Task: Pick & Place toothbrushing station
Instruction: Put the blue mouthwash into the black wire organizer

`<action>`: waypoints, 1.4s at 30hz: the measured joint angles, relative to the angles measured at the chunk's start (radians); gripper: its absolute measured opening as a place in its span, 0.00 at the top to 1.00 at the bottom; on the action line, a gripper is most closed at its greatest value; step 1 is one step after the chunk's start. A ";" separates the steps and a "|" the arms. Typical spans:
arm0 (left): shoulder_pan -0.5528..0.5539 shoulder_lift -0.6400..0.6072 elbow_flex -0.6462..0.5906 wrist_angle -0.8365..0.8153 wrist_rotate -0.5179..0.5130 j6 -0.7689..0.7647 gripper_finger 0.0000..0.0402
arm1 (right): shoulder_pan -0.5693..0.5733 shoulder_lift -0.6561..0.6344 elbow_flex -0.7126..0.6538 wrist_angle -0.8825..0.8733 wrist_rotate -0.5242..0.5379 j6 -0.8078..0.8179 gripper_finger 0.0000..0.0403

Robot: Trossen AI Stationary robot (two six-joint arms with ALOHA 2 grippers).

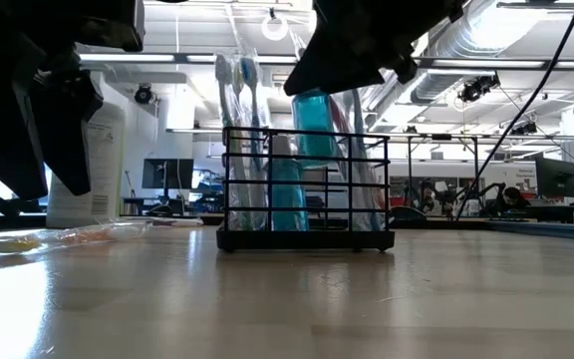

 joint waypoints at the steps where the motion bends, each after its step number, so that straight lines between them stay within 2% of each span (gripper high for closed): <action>1: 0.000 0.000 0.000 -0.001 0.000 0.000 0.15 | 0.000 0.000 0.000 -0.005 0.001 0.003 0.78; 13: 0.000 0.000 0.000 -0.001 0.001 -0.003 0.15 | 0.000 0.000 0.000 -0.024 -0.014 0.058 0.78; 22: 0.000 0.000 0.000 0.001 0.002 -0.004 0.15 | 0.002 0.000 0.000 -0.141 0.000 0.221 0.78; 31: 0.001 0.000 0.000 0.002 0.011 -0.003 0.15 | -0.009 0.013 0.000 -0.134 -0.011 0.278 0.78; 36: 0.001 0.000 0.000 0.003 0.012 -0.002 0.15 | -0.034 0.044 0.001 -0.129 -0.065 0.295 0.78; 42: 0.001 0.000 0.001 0.007 0.011 0.000 0.15 | -0.033 0.077 0.003 -0.105 -0.057 0.313 0.78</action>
